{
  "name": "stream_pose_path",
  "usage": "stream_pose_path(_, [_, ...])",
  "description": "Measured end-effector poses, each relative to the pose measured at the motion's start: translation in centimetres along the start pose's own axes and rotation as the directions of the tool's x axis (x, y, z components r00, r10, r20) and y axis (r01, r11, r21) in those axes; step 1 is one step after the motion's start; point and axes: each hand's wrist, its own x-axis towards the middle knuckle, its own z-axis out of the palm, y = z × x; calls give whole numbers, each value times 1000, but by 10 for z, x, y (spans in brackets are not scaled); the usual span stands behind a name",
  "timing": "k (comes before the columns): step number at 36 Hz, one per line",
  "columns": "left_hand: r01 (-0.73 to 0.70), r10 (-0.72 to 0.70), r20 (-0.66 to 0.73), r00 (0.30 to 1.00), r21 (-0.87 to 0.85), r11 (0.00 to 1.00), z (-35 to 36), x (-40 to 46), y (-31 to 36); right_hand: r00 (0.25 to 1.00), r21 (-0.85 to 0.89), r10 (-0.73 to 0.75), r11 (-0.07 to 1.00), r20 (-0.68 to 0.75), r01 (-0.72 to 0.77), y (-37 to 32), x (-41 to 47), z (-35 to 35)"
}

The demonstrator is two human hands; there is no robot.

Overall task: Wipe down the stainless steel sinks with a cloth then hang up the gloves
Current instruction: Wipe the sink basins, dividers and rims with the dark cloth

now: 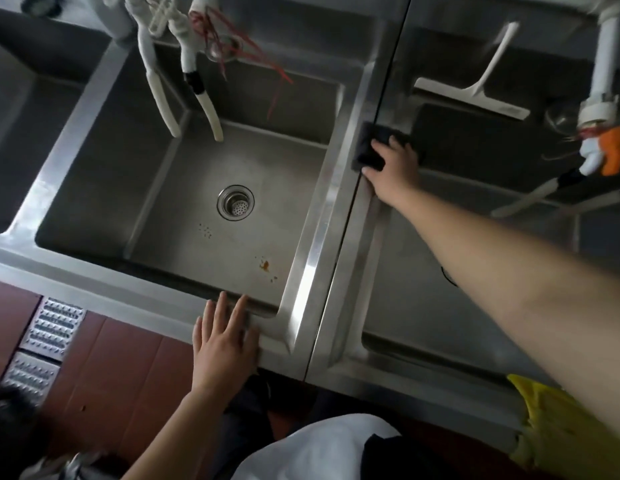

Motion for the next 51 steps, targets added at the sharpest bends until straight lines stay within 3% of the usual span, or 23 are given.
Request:
stream_pose_path(7, [-14,13,-43,999,-8,1000,-38,27,-63,1000,-52,-13,999,-10,13,-15,-160,56])
stream_pose_path(15, [-123,123,16,992,21,992,-63,23,-131,984,-366,-94,919,154,145,-55,-314,125])
stream_pose_path(20, [-192,188,58,981,85,978,-67,32,-139,995,-344,56,939,79,-26,-85,-351,154])
stream_pose_path(24, [-265,256,85,963,135,955,-68,40,-146,996,-350,89,934,32,-72,-88,-357,161])
stream_pose_path(29, [-260,249,102,963,121,958,-66,43,-146,977,-356,200,920,75,-161,-72,-334,161])
stream_pose_path(33, [-248,233,124,965,125,961,-65,45,-146,980,-369,195,914,36,-168,-65,-289,155])
stream_pose_path(38, [-237,216,155,964,129,963,-68,45,-144,981,-333,192,925,-2,-182,-68,-171,116])
stream_pose_path(45, [-195,161,230,960,134,972,-82,56,-140,972,-308,228,930,52,-201,-78,0,49])
stream_pose_path(51, [-227,188,267,945,122,966,-93,64,-137,971,-245,231,947,62,-210,-88,57,24])
